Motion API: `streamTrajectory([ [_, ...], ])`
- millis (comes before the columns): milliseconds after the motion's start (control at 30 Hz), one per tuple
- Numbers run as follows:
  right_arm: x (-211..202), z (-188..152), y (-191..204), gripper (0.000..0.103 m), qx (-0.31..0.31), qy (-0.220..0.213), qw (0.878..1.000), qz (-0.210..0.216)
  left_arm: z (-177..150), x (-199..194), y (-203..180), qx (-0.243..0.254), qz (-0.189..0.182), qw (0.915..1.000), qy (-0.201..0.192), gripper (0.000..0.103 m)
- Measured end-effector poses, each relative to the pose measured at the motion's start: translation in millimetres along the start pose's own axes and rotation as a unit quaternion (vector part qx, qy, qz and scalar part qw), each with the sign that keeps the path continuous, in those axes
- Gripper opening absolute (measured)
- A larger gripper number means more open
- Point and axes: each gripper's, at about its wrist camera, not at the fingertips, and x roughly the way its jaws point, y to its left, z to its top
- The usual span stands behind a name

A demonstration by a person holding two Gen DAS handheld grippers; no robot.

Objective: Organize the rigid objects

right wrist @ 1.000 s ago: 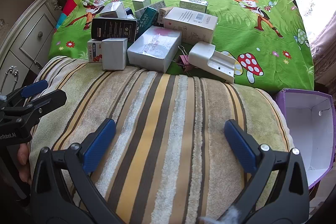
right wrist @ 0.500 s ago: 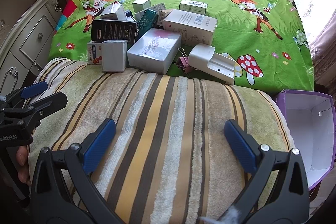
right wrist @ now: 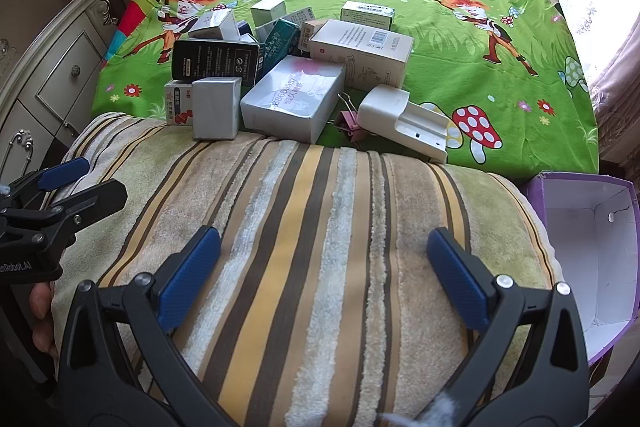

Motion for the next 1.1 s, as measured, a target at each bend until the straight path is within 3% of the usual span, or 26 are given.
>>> streamTrajectory([
  [500,2.5,1.3,-0.7,0.103,-0.002,0.006,1.0,0.003,-0.5,1.7,-1.8,0.003,0.006,1.0,0.004,0.103],
  [833,7.1,7.0,-5.4,0.103,-0.013,0.031,0.999,0.026,-0.6,3.8,-3.1,0.008,0.011,0.9999,0.008,0.103],
  [1100,5.8,6.0,-9.0,0.103,-0.017,0.026,0.999,0.044,-0.6,4.4,-4.1,0.009,0.012,0.9998,0.009,0.103],
])
